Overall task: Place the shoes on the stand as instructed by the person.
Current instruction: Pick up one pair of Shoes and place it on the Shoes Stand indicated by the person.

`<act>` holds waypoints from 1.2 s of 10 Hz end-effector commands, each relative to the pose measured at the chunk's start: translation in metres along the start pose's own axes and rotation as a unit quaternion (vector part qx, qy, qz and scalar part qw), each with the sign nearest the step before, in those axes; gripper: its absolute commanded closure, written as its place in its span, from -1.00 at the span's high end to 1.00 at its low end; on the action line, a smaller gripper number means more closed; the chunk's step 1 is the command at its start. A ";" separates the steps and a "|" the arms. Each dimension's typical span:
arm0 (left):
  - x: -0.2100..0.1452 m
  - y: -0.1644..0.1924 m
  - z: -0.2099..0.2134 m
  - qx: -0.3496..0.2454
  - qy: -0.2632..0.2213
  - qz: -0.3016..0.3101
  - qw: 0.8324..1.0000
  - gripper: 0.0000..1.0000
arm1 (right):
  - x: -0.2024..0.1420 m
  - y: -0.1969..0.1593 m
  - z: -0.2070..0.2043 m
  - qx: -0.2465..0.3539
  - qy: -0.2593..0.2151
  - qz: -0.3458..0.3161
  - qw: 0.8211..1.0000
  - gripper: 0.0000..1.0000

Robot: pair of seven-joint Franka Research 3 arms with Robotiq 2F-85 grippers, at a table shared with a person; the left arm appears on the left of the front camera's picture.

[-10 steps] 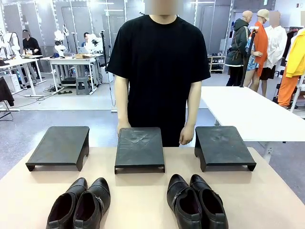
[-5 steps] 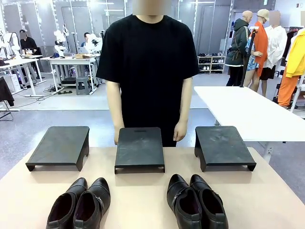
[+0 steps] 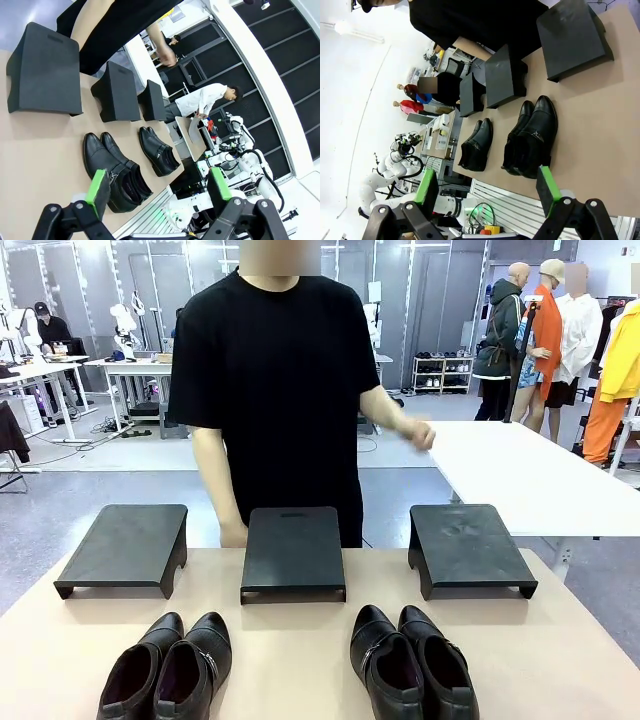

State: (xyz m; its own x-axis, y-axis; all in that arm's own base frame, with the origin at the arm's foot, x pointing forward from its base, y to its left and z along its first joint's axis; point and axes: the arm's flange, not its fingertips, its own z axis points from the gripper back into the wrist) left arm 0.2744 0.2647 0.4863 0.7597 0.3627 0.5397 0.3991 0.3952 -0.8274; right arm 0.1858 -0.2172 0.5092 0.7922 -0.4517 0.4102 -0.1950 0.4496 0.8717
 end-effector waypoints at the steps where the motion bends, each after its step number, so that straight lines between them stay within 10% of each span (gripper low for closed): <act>1: 0.000 -0.001 0.003 -0.003 0.006 -0.005 1.000 1.00 | 0.000 0.000 0.000 0.006 -0.004 0.011 1.000 1.00; 10: 0.000 -0.001 0.003 -0.003 0.006 -0.005 1.000 1.00 | 0.000 0.000 0.000 -0.001 0.000 0.000 1.000 1.00; 12: 0.000 -0.001 0.003 -0.003 0.006 -0.005 1.000 1.00 | 0.014 0.026 -0.030 -0.046 0.081 0.018 0.996 1.00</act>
State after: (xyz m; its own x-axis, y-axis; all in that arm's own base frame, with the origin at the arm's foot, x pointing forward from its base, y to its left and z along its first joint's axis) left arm 0.2744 0.2647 0.4864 0.7598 0.3625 0.5397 0.3989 0.3956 -0.8273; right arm 0.1988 -0.2011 0.5155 0.8256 -0.3902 0.4075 -0.1906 0.4870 0.8523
